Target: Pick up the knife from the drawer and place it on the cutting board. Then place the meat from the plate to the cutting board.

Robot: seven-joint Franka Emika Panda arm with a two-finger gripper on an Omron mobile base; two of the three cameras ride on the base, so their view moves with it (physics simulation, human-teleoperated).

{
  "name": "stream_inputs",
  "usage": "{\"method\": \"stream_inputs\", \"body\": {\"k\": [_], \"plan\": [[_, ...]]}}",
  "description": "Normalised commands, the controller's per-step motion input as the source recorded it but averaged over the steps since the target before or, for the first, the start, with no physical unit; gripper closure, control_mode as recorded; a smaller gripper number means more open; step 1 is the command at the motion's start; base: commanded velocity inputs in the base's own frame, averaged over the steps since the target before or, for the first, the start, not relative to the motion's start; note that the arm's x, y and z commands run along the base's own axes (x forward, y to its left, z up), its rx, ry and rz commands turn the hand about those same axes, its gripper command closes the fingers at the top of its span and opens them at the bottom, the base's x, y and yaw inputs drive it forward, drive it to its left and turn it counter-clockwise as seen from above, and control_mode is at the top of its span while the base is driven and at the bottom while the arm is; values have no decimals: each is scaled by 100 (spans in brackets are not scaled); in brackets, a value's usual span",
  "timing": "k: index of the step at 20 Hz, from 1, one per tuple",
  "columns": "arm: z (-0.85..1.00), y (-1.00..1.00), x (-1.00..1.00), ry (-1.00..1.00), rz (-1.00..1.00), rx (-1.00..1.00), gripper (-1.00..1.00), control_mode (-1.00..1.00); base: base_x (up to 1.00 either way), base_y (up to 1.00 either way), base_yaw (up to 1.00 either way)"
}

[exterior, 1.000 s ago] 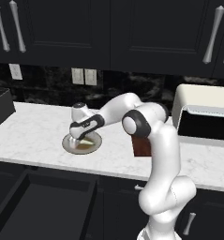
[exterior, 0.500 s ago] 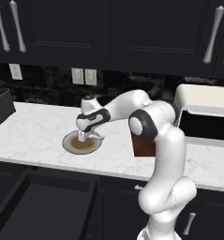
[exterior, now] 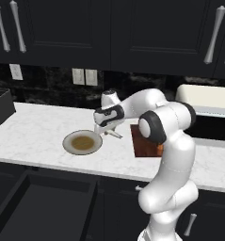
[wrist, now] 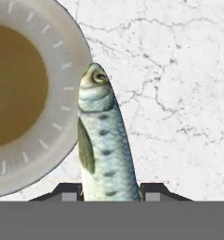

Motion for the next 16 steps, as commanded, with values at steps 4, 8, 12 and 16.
{"method": "stream_inputs", "body": {"k": [4,8,12,16], "plan": [[27,-90,-11,2,-58,0,100,-100,0,0,0],[26,-100,-28,2,-49,1,100,-100,0,0,0],[4,-94,-44,7,-49,0,100,-100,0,0,0],[-7,-77,-41,3,-47,0,100,-100,0,0,0]]}}
